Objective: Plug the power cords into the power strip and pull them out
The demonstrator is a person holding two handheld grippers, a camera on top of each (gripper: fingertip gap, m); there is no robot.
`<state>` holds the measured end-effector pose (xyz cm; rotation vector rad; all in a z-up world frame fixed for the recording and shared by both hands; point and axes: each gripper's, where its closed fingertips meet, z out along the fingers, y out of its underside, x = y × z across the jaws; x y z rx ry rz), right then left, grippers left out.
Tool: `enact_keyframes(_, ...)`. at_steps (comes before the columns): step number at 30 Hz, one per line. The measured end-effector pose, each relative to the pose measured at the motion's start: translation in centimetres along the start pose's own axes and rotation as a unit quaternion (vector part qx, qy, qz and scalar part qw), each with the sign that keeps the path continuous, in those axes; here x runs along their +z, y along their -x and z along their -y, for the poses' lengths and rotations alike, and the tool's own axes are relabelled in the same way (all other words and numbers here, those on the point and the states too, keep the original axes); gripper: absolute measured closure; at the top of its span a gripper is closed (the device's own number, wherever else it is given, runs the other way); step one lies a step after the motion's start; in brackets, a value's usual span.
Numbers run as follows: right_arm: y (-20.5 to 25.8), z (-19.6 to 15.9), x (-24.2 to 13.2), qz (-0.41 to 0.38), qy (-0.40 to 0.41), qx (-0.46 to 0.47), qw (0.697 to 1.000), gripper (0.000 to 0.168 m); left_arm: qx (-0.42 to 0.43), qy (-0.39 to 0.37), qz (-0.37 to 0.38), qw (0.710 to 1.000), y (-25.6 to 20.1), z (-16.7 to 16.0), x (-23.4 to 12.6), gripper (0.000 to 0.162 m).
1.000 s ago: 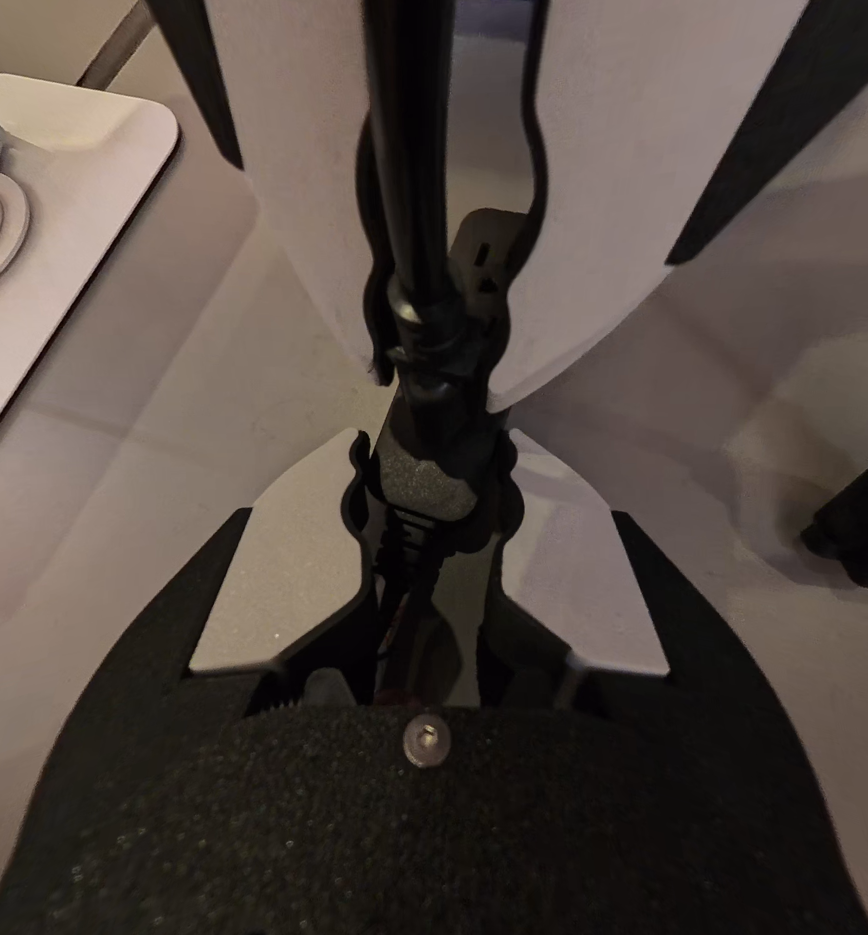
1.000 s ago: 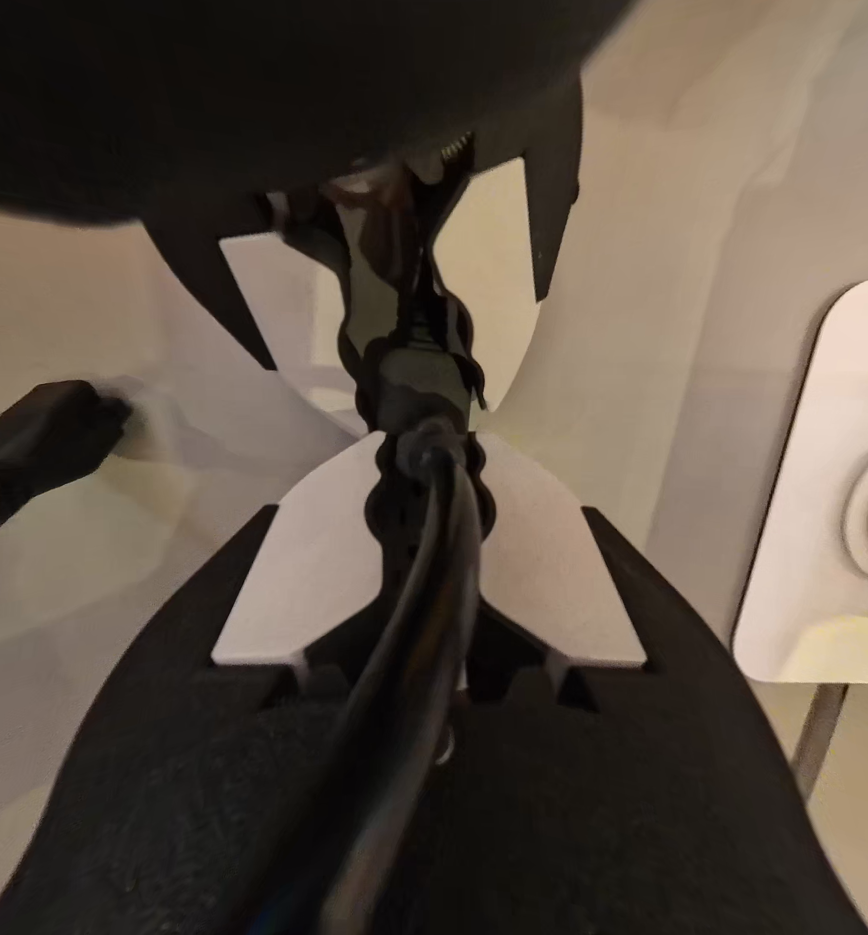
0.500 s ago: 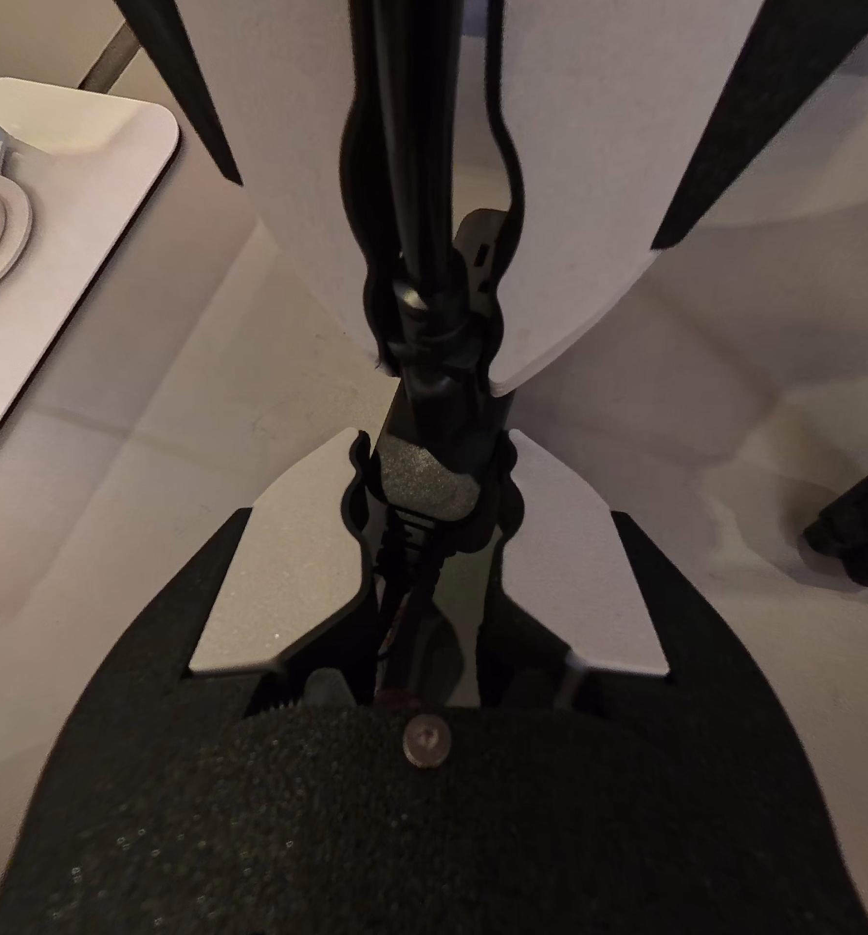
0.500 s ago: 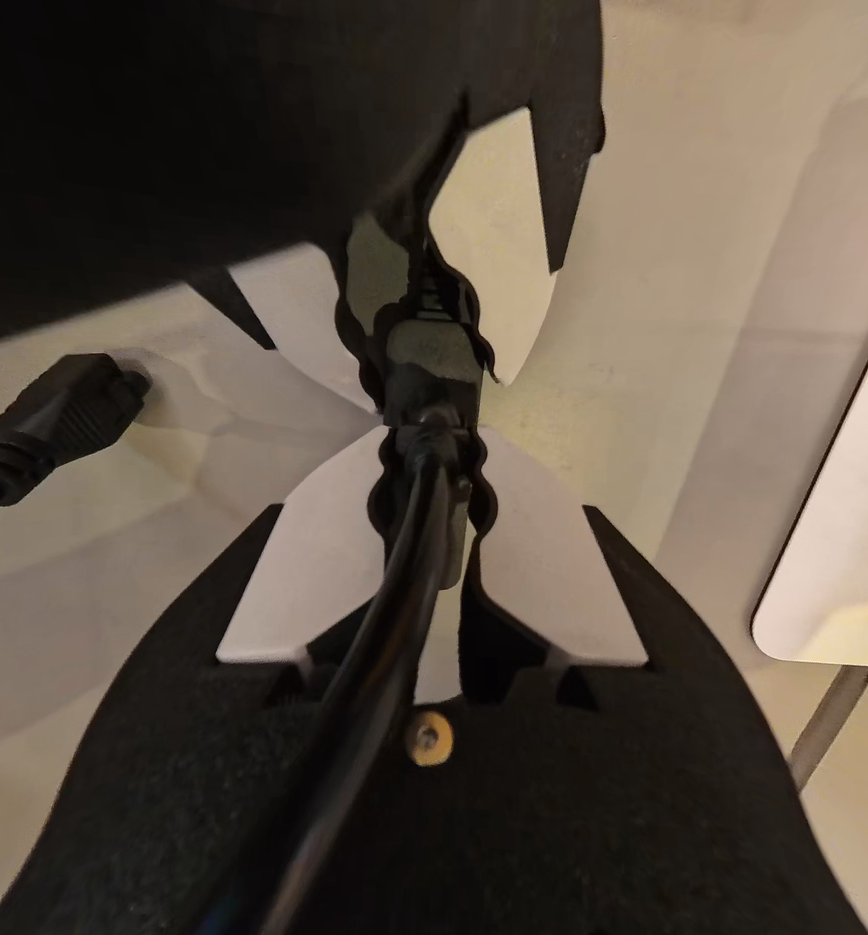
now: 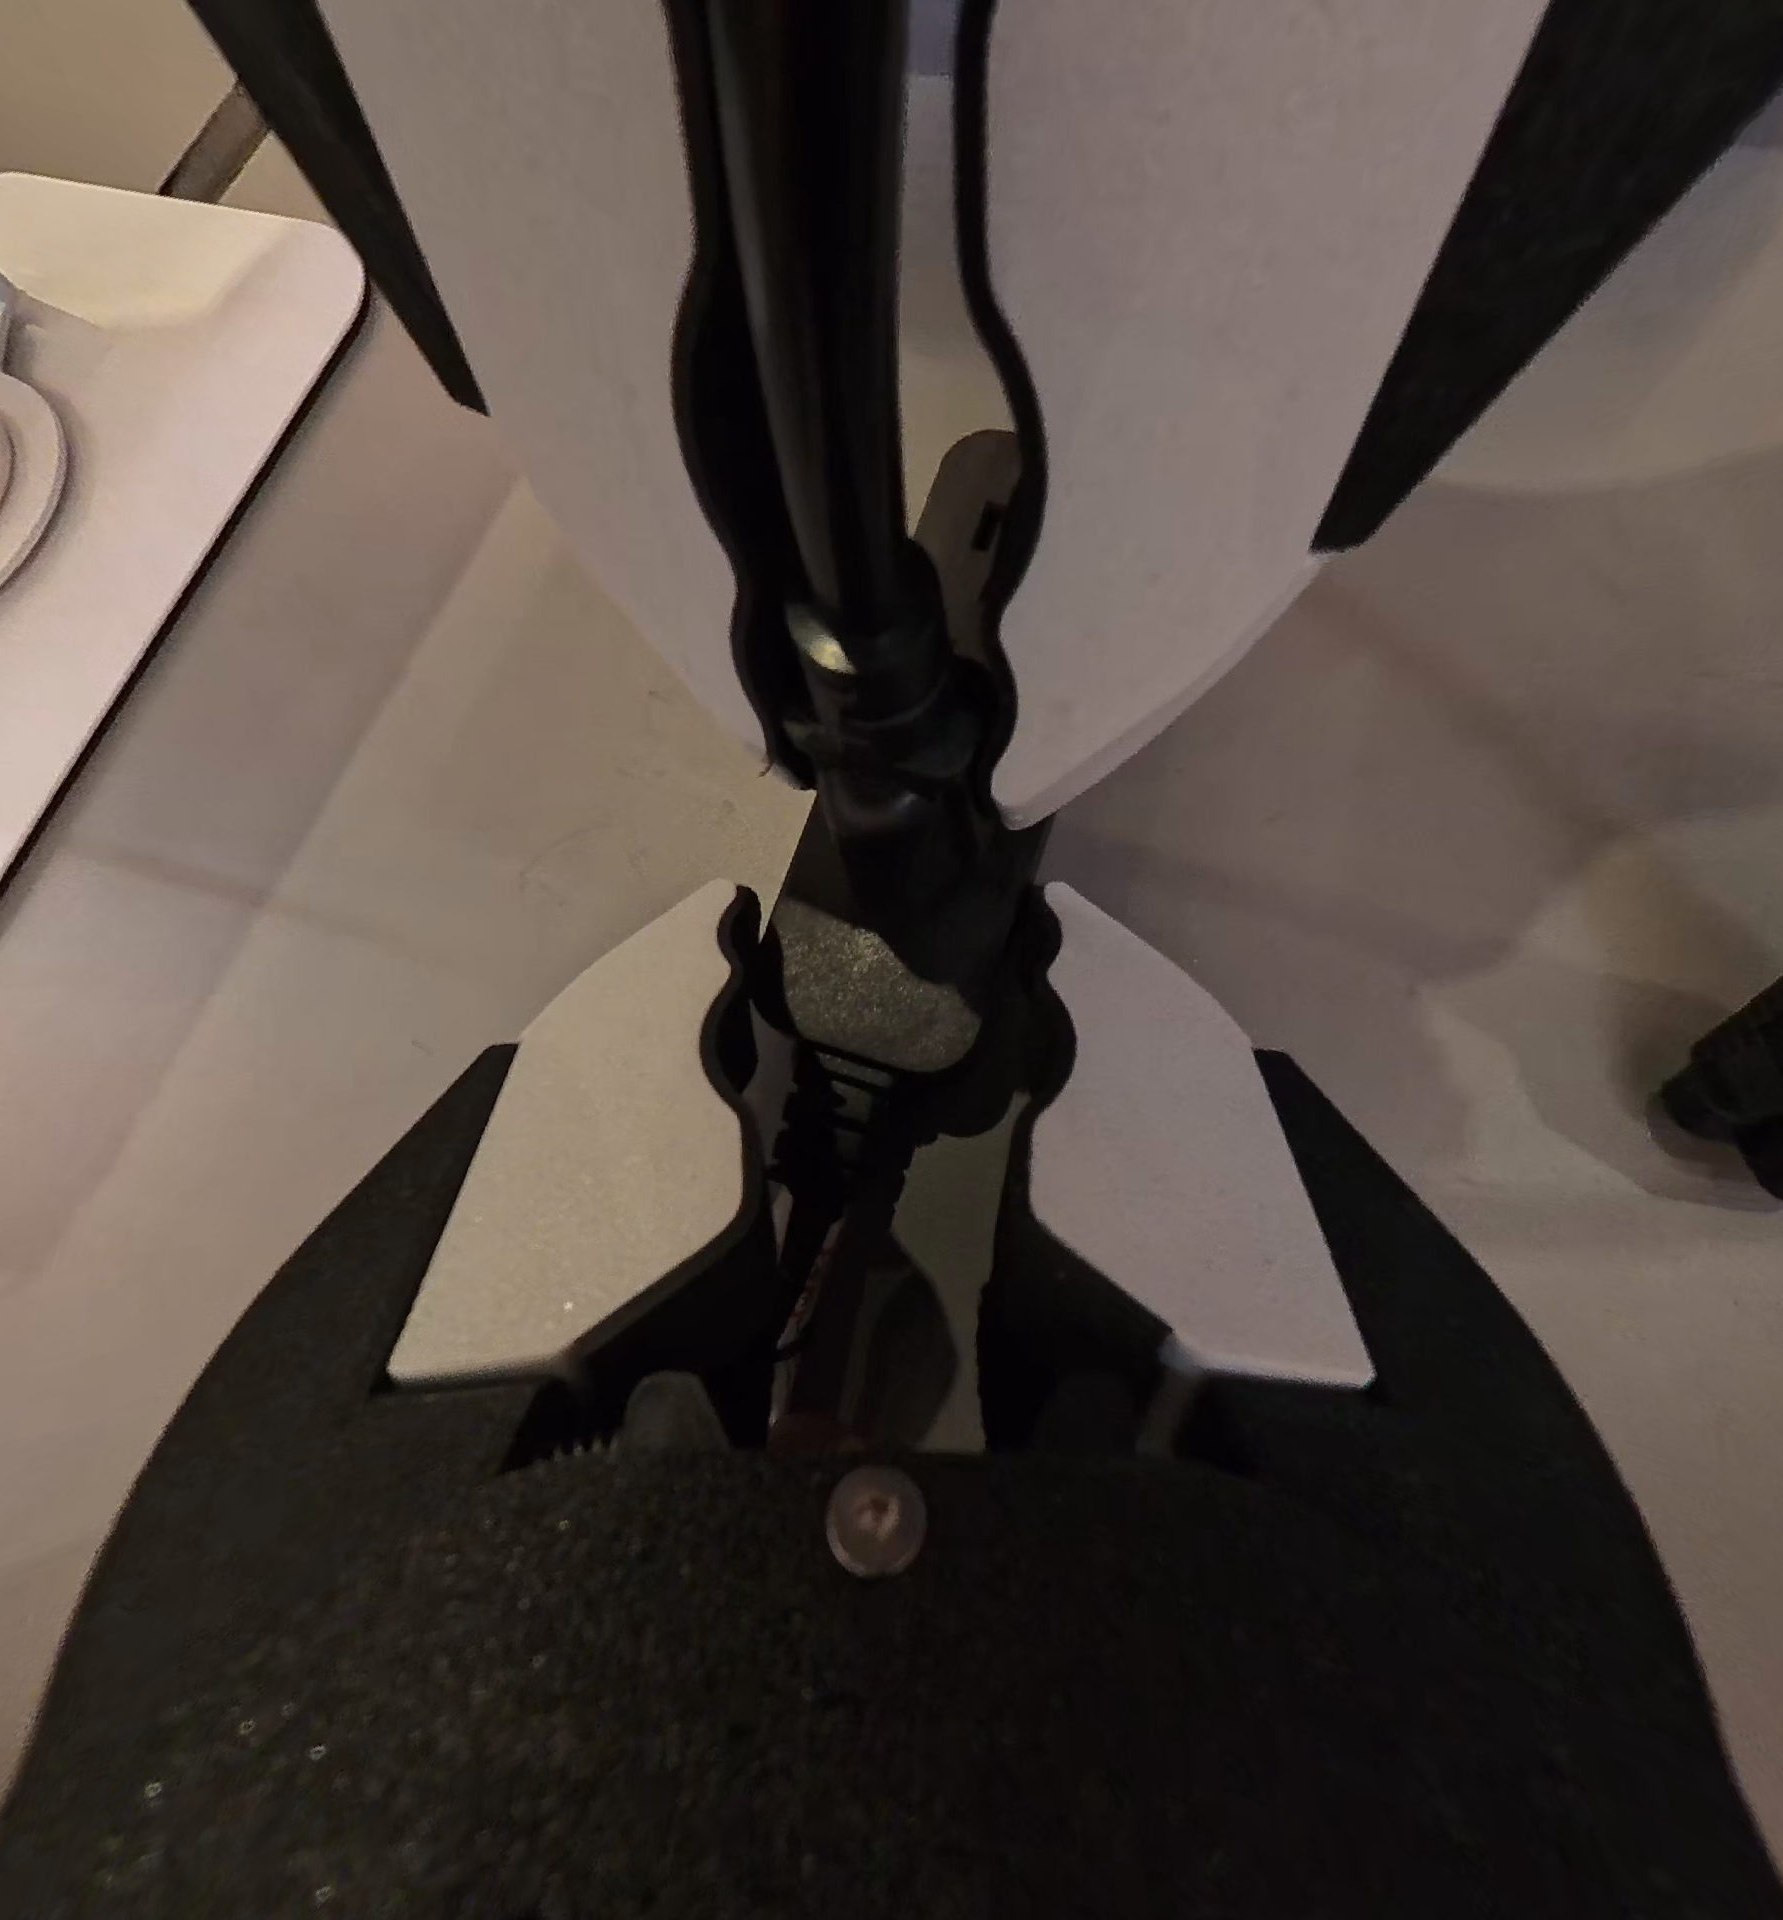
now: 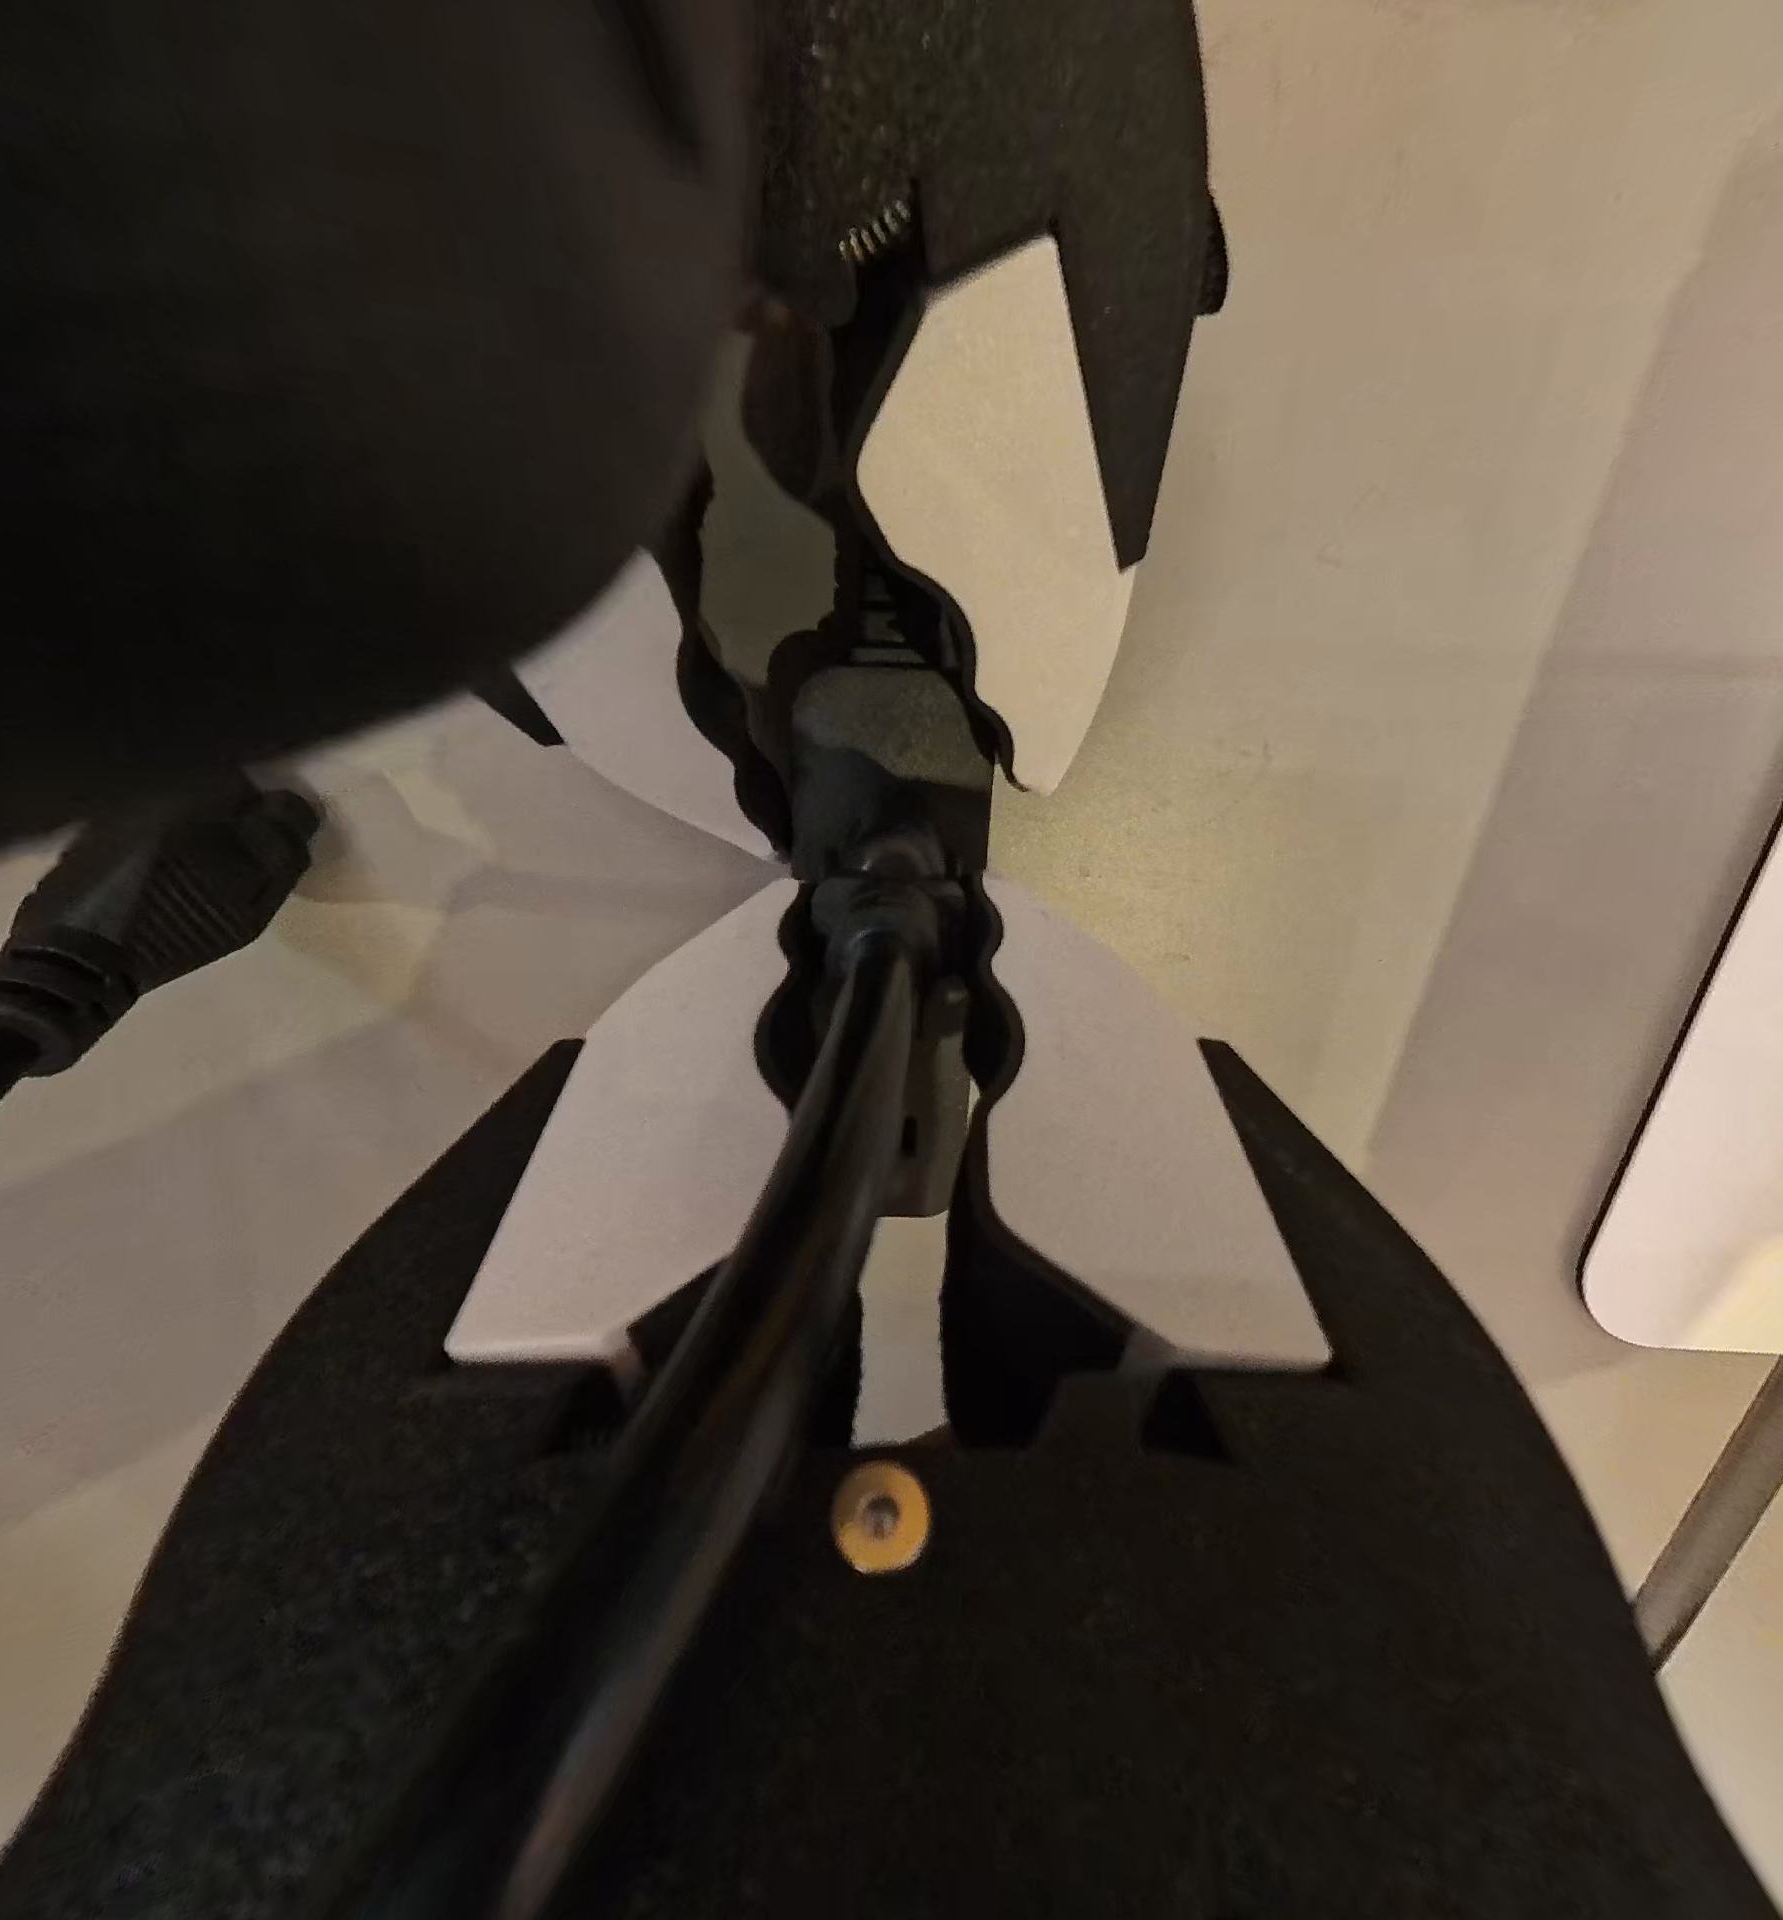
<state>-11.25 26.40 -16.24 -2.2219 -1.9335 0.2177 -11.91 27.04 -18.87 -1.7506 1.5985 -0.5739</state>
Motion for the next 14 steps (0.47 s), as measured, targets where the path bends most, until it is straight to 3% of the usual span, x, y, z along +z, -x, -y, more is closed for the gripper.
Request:
enact_keyframes(1, 0.0, 0.0, 0.0, 0.0, 0.002, 0.002, 1.0, 0.143, 0.001, 0.0, 0.001, 1.0, 0.0, 0.0, 0.0, 0.113)
enact_keyframes(7, 0.2, -0.4, -0.4, 0.004, -0.015, 0.016, 1.0, 0.142, -0.001, 0.0, 0.004, 1.0, 0.0, 0.0, 0.0, 0.113)
enact_keyframes(10, 0.3, 2.0, -2.3, 0.01, -0.061, 0.011, 0.998, 0.139, 0.001, 0.0, 0.005, 1.0, -0.1, 0.0, -0.1, 0.113)
enact_keyframes(14, 0.1, 1.2, -1.6, -0.004, 0.012, -0.03, 0.999, 0.138, 0.005, 0.0, 0.011, 1.0, 0.0, -0.1, -0.2, 0.113)
